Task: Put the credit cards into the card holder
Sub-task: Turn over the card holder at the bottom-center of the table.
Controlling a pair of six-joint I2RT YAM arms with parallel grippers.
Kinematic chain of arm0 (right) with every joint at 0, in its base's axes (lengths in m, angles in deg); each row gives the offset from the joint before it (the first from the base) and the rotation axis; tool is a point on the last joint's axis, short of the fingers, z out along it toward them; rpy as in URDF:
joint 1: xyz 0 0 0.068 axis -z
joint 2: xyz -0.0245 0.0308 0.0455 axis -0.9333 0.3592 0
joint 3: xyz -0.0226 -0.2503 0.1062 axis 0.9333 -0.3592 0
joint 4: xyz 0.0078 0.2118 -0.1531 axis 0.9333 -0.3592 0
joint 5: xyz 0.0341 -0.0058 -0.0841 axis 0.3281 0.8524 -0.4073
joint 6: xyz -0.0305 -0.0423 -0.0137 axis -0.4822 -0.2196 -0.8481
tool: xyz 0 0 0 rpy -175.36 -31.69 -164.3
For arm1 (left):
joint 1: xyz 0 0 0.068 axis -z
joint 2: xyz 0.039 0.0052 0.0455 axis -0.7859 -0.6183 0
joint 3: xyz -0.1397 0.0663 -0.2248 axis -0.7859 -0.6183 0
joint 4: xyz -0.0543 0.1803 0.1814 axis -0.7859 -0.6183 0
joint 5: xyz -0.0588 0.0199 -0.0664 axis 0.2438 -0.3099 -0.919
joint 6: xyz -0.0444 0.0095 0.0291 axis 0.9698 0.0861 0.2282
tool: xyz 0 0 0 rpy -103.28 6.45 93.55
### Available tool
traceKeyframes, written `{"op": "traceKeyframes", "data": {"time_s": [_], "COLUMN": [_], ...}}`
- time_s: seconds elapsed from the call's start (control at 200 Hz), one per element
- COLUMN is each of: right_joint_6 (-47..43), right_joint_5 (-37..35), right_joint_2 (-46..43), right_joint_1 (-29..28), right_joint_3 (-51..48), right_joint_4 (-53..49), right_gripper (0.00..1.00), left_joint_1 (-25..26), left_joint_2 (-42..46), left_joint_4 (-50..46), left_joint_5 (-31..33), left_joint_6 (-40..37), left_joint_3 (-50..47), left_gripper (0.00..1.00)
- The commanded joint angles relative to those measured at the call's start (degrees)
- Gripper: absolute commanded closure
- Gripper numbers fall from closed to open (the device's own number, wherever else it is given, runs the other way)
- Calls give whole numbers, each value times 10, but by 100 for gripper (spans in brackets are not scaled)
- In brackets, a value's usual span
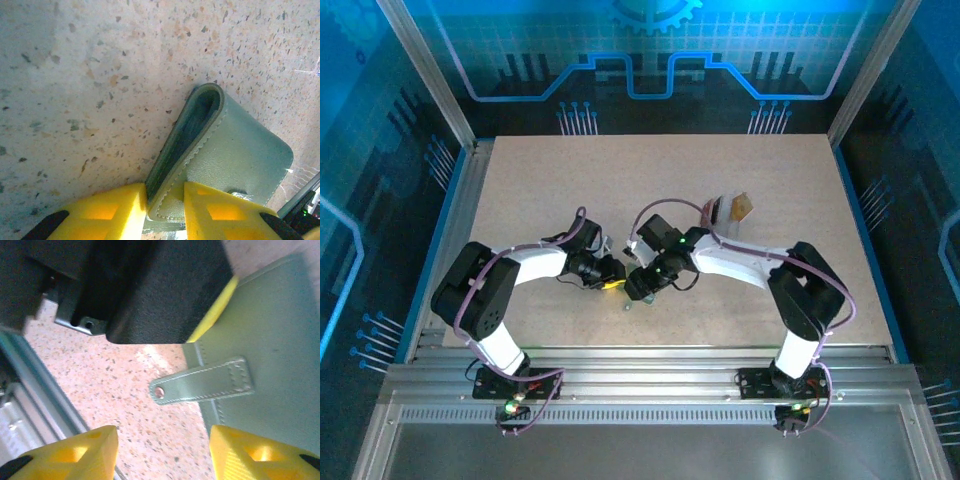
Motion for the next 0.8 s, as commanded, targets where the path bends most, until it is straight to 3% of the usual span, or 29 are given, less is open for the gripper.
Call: {"op": "traceKeyframes", "data": {"time_s": [0.0, 0.395, 0.54, 0.795], "right_joint_6": [-61, -104, -108, -115], "right_joint_5": [-161, -291, -298, -397], "right_joint_2": [-9, 74, 97, 151], "right_joint_1": [-30, -99, -107, -140], "right_joint_3": [16, -2, -9, -9], "right_joint_4": [-89, 15, 20, 4], "right_gripper": [45, 36, 35, 37], "left_joint_1": [6, 6, 6, 5], "left_joint_2": [-31, -31, -29, -23], "left_joint_4": [-28, -29, -29, -32], "left_joint_5": [35, 32, 32, 35], "left_joint_6": [-18, -22, -21, -21], "left_joint_3": [-28, -28, -26, -27], "left_gripper": [73, 73, 74, 74]}}
